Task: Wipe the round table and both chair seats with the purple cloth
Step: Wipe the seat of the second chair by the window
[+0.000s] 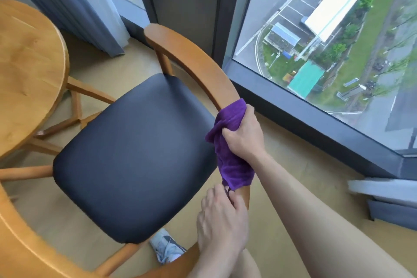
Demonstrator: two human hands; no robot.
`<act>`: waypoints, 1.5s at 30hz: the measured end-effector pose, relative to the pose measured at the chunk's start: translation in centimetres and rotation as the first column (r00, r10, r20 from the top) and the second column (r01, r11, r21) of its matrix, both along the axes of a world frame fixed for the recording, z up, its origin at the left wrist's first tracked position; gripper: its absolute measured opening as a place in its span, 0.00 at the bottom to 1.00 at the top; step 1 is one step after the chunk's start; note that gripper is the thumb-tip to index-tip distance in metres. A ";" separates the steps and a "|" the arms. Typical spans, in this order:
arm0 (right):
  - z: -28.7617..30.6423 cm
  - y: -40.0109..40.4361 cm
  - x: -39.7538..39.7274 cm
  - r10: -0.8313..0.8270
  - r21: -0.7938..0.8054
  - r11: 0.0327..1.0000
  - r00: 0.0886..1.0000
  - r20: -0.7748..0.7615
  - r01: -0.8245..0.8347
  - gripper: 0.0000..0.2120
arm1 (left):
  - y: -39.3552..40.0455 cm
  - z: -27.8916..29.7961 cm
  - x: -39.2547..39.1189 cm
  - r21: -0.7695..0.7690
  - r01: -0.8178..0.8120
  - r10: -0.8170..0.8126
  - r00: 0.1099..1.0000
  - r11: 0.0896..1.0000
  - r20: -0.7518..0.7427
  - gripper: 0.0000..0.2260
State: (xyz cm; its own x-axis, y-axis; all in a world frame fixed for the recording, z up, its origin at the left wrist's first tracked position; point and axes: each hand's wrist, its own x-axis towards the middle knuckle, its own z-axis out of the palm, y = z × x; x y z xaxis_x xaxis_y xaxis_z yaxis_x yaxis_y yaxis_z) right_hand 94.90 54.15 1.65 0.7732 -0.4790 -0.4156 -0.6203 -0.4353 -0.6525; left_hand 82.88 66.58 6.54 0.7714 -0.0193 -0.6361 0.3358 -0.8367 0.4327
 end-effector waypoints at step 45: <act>1.3 3.1 24.6 0.694 -0.452 0.626 0.718 -0.047 -0.635 0.42 | -7.0 -4.3 10.0 0.013 -0.010 0.009 0.995 1.000 0.097 0.21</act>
State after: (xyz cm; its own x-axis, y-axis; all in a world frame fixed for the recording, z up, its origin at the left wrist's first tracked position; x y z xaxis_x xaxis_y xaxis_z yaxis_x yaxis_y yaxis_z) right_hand 119.49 57.25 2.96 0.9776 0.0895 -0.1905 0.0164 -0.9347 -0.3551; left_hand 92.92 59.61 2.21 0.8294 -0.0037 -0.5587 0.3010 -0.8394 0.4525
